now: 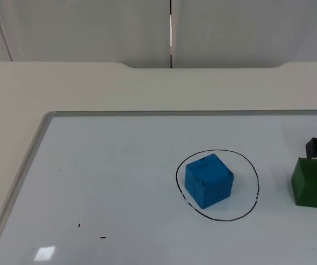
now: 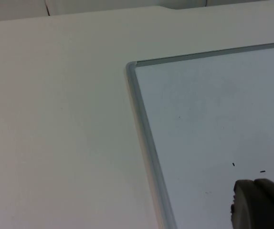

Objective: Push the two cubes into the marked area.

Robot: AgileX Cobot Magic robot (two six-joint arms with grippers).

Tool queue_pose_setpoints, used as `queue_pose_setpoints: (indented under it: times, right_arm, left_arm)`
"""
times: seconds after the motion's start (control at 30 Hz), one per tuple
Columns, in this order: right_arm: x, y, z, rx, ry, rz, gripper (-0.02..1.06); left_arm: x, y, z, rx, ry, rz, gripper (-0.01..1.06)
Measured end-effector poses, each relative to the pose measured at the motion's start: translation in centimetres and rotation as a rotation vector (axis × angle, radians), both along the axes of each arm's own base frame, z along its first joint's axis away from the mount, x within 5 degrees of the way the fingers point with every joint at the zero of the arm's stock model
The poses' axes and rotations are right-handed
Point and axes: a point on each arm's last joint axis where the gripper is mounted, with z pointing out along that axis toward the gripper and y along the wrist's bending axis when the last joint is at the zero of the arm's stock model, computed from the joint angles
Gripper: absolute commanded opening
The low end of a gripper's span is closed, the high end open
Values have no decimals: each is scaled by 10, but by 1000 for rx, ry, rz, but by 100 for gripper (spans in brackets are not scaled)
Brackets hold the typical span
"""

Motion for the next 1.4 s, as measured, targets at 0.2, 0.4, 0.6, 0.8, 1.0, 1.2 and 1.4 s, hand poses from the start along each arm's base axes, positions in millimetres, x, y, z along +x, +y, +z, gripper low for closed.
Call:
queue_pose_setpoints:
  times: [0.2, 0.4, 0.6, 0.8, 1.0, 1.2, 1.4]
  right_arm:
    - [-2, 0, -1, 5, 23, -16, 0]
    - [-2, 1, 0, 18, 23, -44, 0]
    - [-1, 2, 0, 49, 23, -92, 0]
    - [-2, 2, -1, 59, 39, -108, 0]
    - [-3, 6, 0, 72, 45, -116, 0]
    - [-2, 20, 1, 88, -5, -86, 0]
    - [-1, 21, 1, 94, -16, -92, 0]
  left_arm:
    - [0, 0, 0, 0, 0, 0, 0]
    - [0, 0, 0, 0, 0, 0, 0]
    - [0, 0, 0, 0, 0, 0, 0]
    - [0, 0, 0, 0, 0, 0, 0]
    - [0, 0, 0, 0, 0, 0, 0]
    - [0, 0, 0, 0, 0, 0, 0]
    - [0, 0, 0, 0, 0, 0, 0]
